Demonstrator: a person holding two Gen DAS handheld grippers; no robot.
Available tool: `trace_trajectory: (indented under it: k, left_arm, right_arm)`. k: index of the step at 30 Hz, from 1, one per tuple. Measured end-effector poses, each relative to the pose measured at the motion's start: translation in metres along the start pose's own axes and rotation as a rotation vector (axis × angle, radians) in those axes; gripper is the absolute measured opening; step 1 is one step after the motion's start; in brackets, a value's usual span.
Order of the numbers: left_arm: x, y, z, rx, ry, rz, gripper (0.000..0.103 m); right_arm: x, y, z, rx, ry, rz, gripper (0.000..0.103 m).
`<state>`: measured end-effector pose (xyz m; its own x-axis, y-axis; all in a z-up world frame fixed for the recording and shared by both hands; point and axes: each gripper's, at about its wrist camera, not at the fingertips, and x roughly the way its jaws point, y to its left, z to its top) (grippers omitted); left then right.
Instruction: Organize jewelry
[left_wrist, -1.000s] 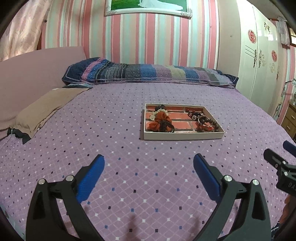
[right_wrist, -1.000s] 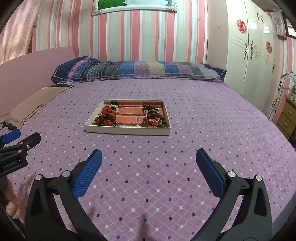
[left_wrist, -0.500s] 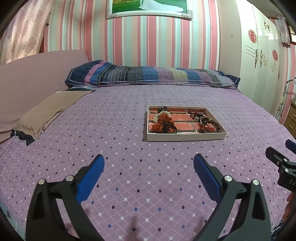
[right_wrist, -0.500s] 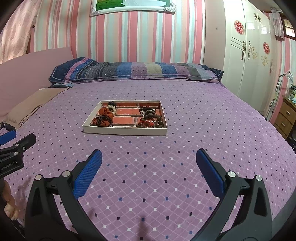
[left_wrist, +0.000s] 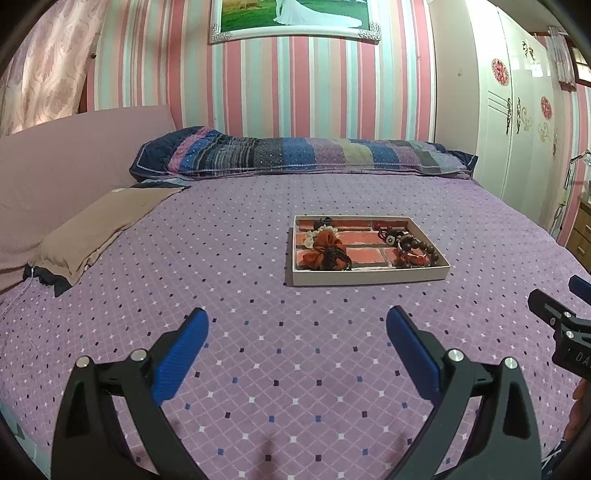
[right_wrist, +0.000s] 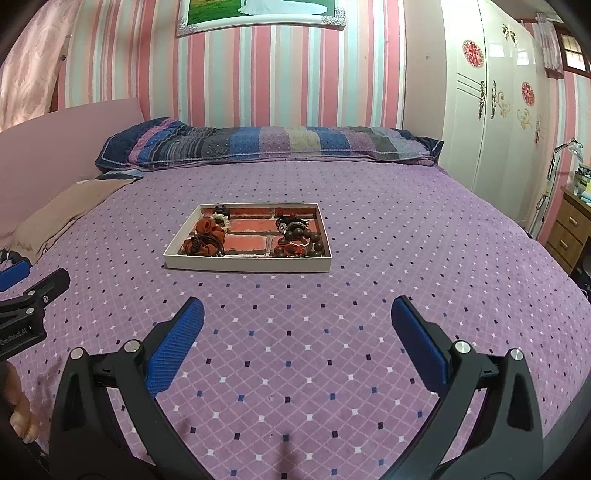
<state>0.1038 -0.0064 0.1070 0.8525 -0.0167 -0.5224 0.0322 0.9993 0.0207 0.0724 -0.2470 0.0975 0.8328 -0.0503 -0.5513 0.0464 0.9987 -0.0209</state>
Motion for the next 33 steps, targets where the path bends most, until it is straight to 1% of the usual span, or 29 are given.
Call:
trace_trajectory:
  k: [33]
  left_arm:
    - [-0.0057, -0.0009, 0.0009, 0.001, -0.017, -0.005, 0.095]
  right_arm:
    - [-0.0017, 0.0024, -0.0010, -0.001, -0.014, -0.007, 0.099]
